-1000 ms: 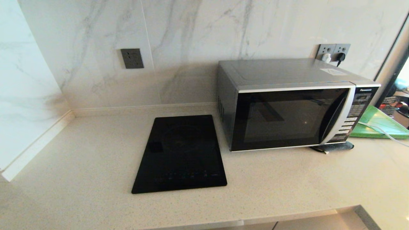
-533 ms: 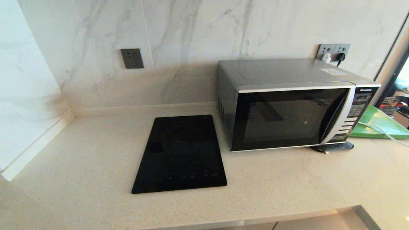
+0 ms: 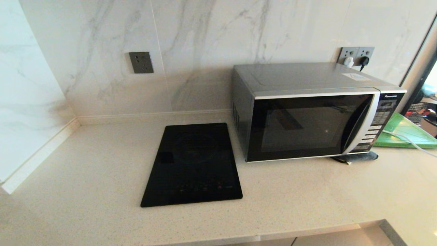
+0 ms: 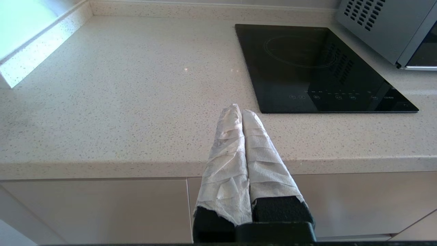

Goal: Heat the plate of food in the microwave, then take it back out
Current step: Open the microwave oven

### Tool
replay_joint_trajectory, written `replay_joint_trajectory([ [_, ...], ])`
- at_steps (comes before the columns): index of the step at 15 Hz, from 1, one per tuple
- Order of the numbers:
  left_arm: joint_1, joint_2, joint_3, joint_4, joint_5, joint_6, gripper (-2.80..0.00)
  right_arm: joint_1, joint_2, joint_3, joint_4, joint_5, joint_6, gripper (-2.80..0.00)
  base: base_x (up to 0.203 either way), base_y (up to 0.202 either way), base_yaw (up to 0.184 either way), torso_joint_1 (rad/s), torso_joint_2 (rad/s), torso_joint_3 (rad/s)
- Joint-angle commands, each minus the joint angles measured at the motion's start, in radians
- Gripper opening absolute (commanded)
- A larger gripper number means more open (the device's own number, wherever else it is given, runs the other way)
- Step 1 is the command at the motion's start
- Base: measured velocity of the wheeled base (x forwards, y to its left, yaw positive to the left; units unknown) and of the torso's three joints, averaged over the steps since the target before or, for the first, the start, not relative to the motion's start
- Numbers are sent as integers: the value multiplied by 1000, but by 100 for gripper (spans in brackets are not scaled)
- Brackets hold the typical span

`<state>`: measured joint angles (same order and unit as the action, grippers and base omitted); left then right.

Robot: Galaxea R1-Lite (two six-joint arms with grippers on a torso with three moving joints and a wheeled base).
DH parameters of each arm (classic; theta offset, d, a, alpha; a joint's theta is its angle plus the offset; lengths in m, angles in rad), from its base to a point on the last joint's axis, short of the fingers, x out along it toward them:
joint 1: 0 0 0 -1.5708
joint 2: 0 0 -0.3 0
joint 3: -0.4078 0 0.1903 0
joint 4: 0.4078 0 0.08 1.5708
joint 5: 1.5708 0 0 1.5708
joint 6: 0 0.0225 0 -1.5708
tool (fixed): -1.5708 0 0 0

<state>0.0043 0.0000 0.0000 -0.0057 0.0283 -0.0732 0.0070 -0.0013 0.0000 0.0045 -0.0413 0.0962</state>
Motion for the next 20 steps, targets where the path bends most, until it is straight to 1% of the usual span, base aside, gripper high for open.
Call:
replay_joint_trajectory([
  [1, 0, 2, 0, 0, 1, 0, -280, -1, 1, 2, 0, 0, 0, -280, 0, 0, 0, 0, 0, 0],
  [20, 0, 2, 0, 0, 1, 0, -280, 1, 1, 2, 0, 0, 0, -280, 0, 0, 0, 0, 0, 0],
])
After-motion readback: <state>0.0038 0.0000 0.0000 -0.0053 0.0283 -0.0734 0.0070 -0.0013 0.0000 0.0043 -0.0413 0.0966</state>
